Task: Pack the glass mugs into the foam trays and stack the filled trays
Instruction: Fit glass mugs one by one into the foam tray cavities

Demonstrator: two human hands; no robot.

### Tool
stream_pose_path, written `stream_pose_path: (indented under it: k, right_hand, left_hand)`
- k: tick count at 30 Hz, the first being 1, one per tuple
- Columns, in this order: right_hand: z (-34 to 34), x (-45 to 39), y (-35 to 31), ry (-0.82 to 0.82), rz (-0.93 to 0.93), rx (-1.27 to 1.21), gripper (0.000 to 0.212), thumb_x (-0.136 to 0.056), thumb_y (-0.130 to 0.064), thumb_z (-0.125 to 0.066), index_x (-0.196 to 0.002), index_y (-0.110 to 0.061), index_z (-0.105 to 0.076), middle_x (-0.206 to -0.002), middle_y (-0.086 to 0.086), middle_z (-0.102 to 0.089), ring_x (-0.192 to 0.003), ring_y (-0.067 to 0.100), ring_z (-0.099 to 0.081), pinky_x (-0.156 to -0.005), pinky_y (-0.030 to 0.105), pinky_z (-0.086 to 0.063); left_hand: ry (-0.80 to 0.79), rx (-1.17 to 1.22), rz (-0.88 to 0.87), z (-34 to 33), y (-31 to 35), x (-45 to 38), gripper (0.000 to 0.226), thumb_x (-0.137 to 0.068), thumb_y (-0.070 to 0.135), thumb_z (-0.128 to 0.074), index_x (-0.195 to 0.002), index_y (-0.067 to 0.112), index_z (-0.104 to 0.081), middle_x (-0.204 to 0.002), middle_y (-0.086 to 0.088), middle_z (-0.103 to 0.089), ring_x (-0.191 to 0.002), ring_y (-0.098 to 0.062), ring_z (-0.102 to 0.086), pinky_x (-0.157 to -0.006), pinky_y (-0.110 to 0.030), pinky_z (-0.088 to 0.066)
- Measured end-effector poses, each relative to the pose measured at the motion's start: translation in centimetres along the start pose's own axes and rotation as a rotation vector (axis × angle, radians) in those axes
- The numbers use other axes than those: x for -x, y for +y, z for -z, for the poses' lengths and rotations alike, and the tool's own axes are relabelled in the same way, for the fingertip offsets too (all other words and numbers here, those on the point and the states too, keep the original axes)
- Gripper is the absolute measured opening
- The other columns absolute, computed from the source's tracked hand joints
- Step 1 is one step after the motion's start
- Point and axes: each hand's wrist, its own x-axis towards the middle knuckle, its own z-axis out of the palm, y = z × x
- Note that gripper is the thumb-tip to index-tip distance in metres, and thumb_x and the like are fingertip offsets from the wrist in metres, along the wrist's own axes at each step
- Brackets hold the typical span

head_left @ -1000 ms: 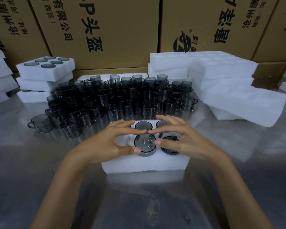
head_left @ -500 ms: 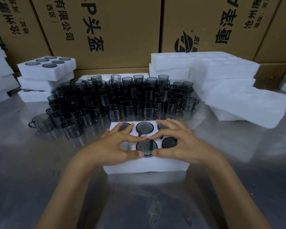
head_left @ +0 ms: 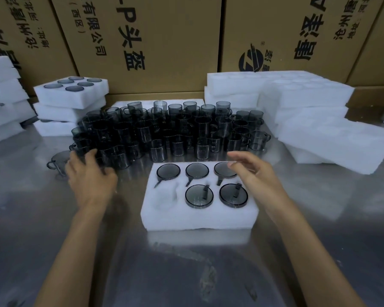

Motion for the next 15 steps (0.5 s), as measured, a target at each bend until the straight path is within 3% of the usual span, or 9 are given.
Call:
stream_pose_path:
  k: [2, 4, 8, 12, 15]
  right_hand:
    - [-0.3, 0.1, -0.1, 0.014, 0.011, 0.012, 0.023, -0.091, -0.017, -0.068, -0.113, -0.024, -0.069, -0.117, -0.008, -0.068, -0.115, 0.012, -0.059, -0.100, 0.026, -0.047]
    - [-0.4, 0.2, -0.2, 0.006, 0.016, 0.016, 0.023, -0.091, -0.017, -0.068, -0.113, -0.025, -0.069, -0.117, -0.010, -0.066, -0.115, 0.010, -0.058, -0.103, 0.029, -0.045]
    - [-0.4, 0.2, -0.1, -0.008, 0.021, 0.048, 0.022, -0.090, -0.020, -0.068, -0.111, -0.027, -0.068, -0.114, -0.013, -0.066, -0.110, 0.003, -0.057, -0.103, 0.025, -0.043]
    - [-0.6, 0.1, 0.1, -0.008, 0.055, 0.101, 0.020, -0.090, -0.020, -0.069, -0.108, -0.028, -0.068, -0.116, -0.010, -0.066, -0.110, 0.005, -0.057, -0.094, 0.012, -0.040]
    - [-0.8, 0.2, 0.1, -0.004, 0.118, 0.176, 0.023, -0.090, -0.020, -0.068, -0.112, -0.026, -0.068, -0.118, -0.010, -0.064, -0.110, -0.004, -0.054, -0.088, 0.001, -0.035]
  left_hand:
    - [-0.041, -0.007, 0.065, -0.4, -1.1, -0.3, 0.045, -0.087, 0.009, -0.059, -0.132, 0.007, -0.055, -0.149, -0.027, -0.031, -0.137, -0.046, -0.025, -0.116, -0.051, -0.023]
    - [-0.064, 0.010, 0.083, -0.7, -1.4, -0.1, 0.033, -0.088, 0.008, -0.060, -0.121, 0.006, -0.063, -0.144, -0.027, -0.036, -0.133, -0.046, -0.032, -0.112, -0.050, -0.030]
    - [-0.089, 0.052, 0.056, -0.7, -1.0, 0.0, 0.021, -0.090, 0.005, -0.062, -0.110, 0.004, -0.066, -0.131, -0.025, -0.045, -0.115, -0.044, -0.050, -0.098, -0.046, -0.042]
    - [-0.039, 0.081, 0.009, 0.3, 0.1, -0.1, 0.015, -0.090, 0.008, -0.063, -0.104, 0.010, -0.068, -0.127, -0.020, -0.049, -0.108, -0.041, -0.053, -0.095, -0.045, -0.043]
    - [0.035, 0.204, -0.137, 1.2, 1.6, 0.0, 0.008, -0.089, 0.012, -0.067, -0.095, 0.017, -0.068, -0.122, -0.012, -0.054, -0.099, -0.021, -0.053, -0.088, -0.038, -0.045]
